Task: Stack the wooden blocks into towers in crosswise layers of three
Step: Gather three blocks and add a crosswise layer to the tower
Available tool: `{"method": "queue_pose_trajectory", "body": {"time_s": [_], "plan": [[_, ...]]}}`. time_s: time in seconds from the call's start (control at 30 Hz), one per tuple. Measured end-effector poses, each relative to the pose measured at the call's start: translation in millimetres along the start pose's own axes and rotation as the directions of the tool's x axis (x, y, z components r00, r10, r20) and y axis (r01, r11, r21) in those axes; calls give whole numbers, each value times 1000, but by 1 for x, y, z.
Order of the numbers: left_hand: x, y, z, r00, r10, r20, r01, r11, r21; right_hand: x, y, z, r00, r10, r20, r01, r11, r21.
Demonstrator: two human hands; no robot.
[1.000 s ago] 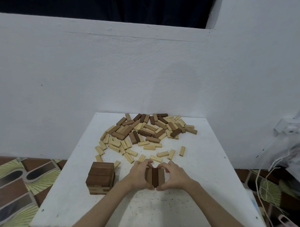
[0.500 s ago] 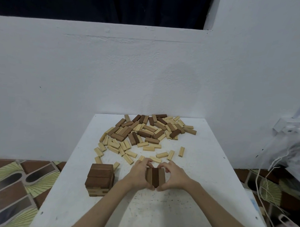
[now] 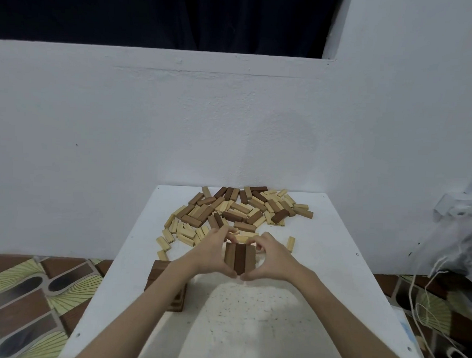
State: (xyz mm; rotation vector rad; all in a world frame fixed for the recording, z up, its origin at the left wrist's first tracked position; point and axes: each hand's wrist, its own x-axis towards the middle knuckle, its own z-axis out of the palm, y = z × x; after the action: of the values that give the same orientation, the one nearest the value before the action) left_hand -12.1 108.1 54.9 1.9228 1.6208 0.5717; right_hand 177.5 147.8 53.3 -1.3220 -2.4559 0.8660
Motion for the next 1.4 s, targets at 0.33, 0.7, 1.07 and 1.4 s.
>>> {"method": "queue_pose_trajectory", "body": {"time_s": [0.33,0.7,1.07,1.4], "plan": [[-44,-23,-65,997,-78,-22,77,996,-38,22,-71,16,993,-114,23,115,988,-104],[-86,-62,-87,984,-176,-17,175,984,-26,34,-116,56,986,-135,99,150,974,-169],[-99,-75,-80,985,-174,15,174,985,-3,32,-121,75,983,-105,148,133,973,-191],[-98,-79,-75,982,-185,45,186,983,-5,29,-123,76,982,-80,173,116,972,-206]]}}
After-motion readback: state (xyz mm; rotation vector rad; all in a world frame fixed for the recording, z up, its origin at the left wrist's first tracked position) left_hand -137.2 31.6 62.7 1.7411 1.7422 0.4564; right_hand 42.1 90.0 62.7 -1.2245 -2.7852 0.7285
